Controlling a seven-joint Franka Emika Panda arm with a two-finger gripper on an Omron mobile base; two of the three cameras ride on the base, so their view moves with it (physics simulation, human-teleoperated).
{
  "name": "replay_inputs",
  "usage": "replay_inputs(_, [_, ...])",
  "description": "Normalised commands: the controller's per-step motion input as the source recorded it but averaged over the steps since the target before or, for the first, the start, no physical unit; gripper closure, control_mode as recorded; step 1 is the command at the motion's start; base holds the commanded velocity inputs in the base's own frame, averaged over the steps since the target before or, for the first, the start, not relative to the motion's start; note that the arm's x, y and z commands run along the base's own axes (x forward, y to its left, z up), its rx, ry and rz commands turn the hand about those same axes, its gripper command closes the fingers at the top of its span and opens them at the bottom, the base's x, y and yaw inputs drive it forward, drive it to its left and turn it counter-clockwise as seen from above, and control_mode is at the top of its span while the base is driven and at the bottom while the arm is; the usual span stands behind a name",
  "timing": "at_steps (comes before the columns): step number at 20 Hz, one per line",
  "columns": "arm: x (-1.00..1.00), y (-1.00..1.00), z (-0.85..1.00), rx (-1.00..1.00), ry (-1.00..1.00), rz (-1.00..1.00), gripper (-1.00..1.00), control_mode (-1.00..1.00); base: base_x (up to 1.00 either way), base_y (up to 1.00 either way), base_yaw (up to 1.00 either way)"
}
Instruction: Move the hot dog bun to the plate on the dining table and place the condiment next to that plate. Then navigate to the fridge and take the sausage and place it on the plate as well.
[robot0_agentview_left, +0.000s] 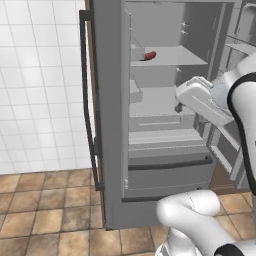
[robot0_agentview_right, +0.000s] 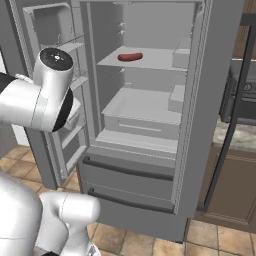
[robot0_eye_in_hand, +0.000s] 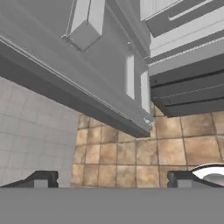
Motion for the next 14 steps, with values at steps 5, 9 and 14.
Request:
replay_inputs(5, [-0.35,-0.77,-0.35,-0.42,-0.18,0.0,-1.0,-1.0,0.0,0.0,0.0])
replay_inputs(9, [-0.19,-0.29,-0.25,-0.27,-0.03,-0.02,-1.0,-1.0,0.0,0.0,0.0])
replay_inputs(14, [0.0,0.0,-0.1,0.0,0.08,-0.01,-1.0,-1.0,0.0,0.0,0.0])
